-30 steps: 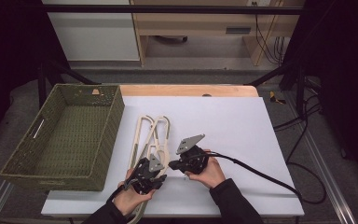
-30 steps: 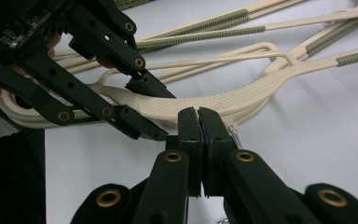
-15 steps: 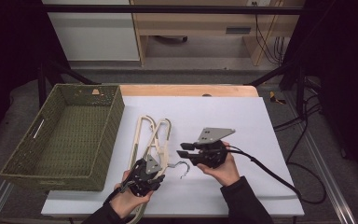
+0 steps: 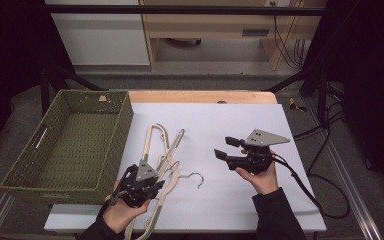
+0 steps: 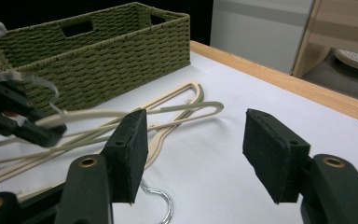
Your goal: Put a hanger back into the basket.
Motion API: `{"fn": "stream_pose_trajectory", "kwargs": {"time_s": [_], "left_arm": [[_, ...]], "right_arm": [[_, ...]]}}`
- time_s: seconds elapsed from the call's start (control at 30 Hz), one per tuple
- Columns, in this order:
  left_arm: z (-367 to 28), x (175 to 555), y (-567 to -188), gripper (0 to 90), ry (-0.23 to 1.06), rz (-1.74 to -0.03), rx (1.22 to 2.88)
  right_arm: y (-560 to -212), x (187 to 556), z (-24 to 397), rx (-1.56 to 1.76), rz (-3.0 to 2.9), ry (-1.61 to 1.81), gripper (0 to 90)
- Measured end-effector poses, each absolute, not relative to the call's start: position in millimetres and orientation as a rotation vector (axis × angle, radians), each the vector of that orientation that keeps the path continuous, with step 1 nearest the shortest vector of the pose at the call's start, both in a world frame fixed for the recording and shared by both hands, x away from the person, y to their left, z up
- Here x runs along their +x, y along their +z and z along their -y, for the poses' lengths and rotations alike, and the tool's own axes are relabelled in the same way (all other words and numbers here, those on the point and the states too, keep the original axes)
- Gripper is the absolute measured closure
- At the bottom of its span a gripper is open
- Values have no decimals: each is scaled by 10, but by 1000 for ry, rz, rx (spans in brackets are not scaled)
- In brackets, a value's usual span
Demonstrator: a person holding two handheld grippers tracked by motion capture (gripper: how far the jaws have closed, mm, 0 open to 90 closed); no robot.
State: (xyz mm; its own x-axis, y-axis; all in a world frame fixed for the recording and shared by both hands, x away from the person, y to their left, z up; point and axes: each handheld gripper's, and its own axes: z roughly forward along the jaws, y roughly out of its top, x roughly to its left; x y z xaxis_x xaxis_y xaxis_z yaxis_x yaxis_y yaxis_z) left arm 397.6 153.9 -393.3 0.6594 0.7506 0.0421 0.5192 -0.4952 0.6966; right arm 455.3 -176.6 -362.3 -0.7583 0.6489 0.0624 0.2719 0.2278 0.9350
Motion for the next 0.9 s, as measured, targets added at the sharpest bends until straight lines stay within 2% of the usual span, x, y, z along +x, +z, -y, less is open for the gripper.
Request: {"fn": "stream_pose_trajectory", "kwargs": {"time_s": [0.2, 0.3, 0.4, 0.57, 0.9], "left_arm": [[-1738, 3997, -3825, 844, 519, -1040, 2170], [-1824, 4030, -3819, 858, 466, -1057, 2130], [-1881, 4024, -3789, 858, 499, -1051, 2126], [-2009, 3968, -3623, 859, 471, -989, 2055], [-2261, 3870, -3252, 859, 493, -914, 1943]], "right_arm": [[-3647, 4563, 1788, 877, -2156, 1527, 356], [-3654, 4565, 1796, 881, -2147, 1524, 320], [-3654, 4563, 1806, 888, -2136, 1523, 289], [-3644, 4563, 1838, 907, -2111, 1532, 236], [-3628, 4565, 1904, 932, -2083, 1527, 167]]}}
